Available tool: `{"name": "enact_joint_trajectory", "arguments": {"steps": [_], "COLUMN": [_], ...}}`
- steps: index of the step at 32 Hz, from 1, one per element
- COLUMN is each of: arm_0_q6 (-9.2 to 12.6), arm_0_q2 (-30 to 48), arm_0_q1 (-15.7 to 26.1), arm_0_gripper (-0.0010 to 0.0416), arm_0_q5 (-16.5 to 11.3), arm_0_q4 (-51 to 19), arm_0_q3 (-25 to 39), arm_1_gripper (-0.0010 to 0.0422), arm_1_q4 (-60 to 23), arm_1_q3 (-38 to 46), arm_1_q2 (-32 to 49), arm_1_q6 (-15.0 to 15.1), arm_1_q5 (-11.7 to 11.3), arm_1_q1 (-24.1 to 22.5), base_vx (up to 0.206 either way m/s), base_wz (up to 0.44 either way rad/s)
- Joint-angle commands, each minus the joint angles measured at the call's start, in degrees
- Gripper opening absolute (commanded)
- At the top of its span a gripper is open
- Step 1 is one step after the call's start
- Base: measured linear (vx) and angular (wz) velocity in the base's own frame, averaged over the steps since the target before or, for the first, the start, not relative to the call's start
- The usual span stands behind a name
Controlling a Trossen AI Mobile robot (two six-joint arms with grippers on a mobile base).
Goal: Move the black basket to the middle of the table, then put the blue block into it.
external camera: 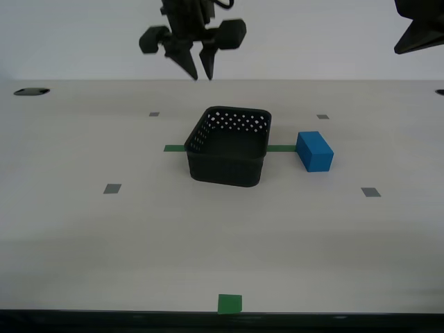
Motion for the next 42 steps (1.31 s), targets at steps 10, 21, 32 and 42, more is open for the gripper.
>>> {"name": "enact_joint_trajectory", "arguments": {"steps": [10,21,32,42], "arm_0_q6": [0.44,0.81,3.43,2.84], "arm_0_q2": [5.46,27.87,31.74,31.85], "arm_0_q1": [9.29,11.87,13.33,14.71], "arm_0_gripper": [0.0003,0.0,0.0073,0.0332], "arm_0_q5": [-0.24,0.55,-3.74,0.76], "arm_0_q4": [1.84,8.7,6.93,3.54], "arm_0_q3": [0.04,0.92,7.3,9.44], "arm_1_gripper": [-0.0001,0.0,0.0,0.0], "arm_1_q4": [-1.7,-2.1,-0.76,-0.59], "arm_1_q3": [7.74,7.19,7.19,7.19], "arm_1_q2": [-1.27,-1.27,-1.27,-1.27], "arm_1_q6": [8.76,11.15,11.04,11.04], "arm_1_q5": [-7.3,-7.69,-7.67,-7.65], "arm_1_q1": [12.63,20.85,20.76,20.76], "base_vx": [0.0,0.0,0.0,0.0], "base_wz": [0.0,0.0,0.0,0.0]}}
